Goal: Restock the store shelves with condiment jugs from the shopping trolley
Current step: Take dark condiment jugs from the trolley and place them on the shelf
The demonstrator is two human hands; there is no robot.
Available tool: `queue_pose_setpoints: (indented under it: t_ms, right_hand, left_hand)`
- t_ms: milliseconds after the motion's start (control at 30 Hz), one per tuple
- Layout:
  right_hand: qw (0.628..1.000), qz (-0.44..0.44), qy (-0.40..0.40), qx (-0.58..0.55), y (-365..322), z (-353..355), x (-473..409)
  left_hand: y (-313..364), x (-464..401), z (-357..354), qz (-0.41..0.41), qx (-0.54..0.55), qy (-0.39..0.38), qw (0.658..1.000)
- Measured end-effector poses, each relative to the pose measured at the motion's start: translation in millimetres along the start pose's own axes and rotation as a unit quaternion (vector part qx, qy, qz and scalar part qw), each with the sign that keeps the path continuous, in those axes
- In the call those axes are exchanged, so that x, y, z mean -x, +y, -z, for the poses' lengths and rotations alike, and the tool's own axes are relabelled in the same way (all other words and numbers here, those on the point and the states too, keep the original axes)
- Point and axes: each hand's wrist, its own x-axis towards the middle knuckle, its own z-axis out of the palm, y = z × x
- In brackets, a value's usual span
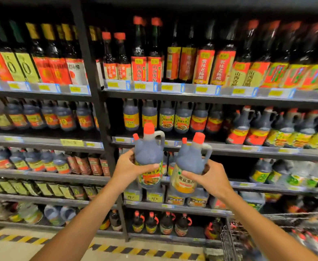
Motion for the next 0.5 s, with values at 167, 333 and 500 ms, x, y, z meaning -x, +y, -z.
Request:
queue_pose_setpoints:
  t_ms: [167,333,500]
  right_hand:
    - [0.998,0.011,0.06,-0.011,18,6,-62]
    - [0.993,0.047,0.104,-0.016,28,15,-122]
    - [0.983,0.08,0.163,-0.039,39,11,-165]
  left_hand:
    - [-4,-69,-18,-0.037,-0.019,0.006,0.999]
    - [0,-127,-31,-0.087,-0.03,0.019,0.996]
    - [-2,-164,-40,-0.12,-0.036,0.04,0.991]
